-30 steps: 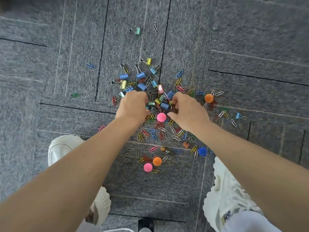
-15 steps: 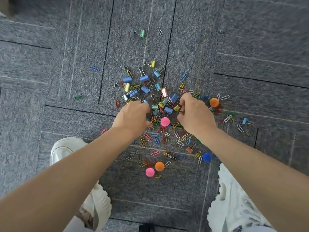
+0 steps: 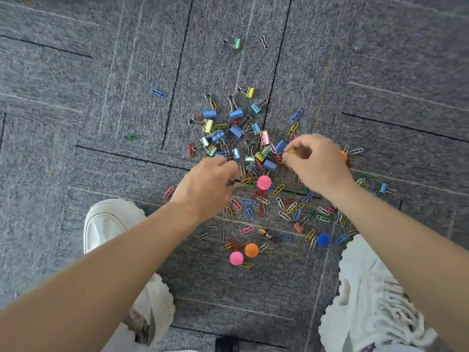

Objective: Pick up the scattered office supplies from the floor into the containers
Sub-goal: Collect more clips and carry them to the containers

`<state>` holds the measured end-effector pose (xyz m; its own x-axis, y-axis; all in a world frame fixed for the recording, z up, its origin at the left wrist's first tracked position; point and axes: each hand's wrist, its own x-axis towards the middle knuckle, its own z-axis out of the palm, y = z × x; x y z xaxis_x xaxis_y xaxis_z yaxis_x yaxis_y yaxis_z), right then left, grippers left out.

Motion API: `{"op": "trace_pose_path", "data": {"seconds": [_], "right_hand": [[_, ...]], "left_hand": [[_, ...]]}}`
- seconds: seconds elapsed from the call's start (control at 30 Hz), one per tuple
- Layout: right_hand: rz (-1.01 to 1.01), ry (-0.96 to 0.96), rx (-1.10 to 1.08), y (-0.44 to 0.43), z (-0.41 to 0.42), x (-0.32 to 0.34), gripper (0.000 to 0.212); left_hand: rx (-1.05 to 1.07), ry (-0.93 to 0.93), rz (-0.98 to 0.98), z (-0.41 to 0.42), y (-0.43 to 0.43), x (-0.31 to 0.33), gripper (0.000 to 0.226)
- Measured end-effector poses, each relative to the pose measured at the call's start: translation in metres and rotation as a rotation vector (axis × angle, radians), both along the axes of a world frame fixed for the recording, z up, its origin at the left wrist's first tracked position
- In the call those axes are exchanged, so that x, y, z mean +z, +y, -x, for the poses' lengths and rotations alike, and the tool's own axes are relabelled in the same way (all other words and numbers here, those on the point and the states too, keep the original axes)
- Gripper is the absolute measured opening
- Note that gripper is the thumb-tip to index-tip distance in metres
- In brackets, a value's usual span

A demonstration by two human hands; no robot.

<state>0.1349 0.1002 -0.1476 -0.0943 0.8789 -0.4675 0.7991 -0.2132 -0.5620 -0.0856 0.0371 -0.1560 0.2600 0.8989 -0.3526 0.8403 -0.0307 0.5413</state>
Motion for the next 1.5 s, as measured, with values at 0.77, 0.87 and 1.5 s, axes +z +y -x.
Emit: {"op": "trace_pose_path", "data": {"seconds": [0.77, 0.87, 1.5], "right_hand": [[0.182, -0.232, 0.180, -0.002, 0.034, -0.005, 0.030], [0.234, -0.096, 0.166, 0.000, 0.022, 0.002, 0.030], [0.790, 0.785, -0.553, -0.001, 0.015, 0.006, 0.023]], "left_hand": [[0.337, 0.034, 0.300, 0.038, -0.004, 0.002, 0.035], [0.249, 0.053, 0.306, 0.028, -0.002, 0.001, 0.032], [1.001, -0.657, 0.574, 0.030, 0.025, 0.014, 0.035]]}}
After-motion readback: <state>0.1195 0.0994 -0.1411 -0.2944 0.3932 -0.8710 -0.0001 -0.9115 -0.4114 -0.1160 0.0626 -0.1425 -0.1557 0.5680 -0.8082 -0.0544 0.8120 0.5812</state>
